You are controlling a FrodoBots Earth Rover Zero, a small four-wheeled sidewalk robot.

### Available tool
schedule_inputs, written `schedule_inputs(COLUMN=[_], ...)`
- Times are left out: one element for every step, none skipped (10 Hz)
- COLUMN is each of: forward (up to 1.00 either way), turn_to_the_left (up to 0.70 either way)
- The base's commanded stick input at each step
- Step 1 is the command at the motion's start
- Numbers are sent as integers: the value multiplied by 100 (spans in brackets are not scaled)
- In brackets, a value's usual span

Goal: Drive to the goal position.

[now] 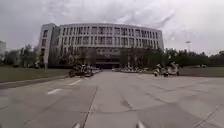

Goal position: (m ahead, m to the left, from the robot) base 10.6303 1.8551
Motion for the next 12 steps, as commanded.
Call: schedule_inputs(forward=[45,45,45,45,45,45,45,45,45,45,45,45], turn_to_the_left=[0,0,0,0,0,0,0,0,0,0,0,0])
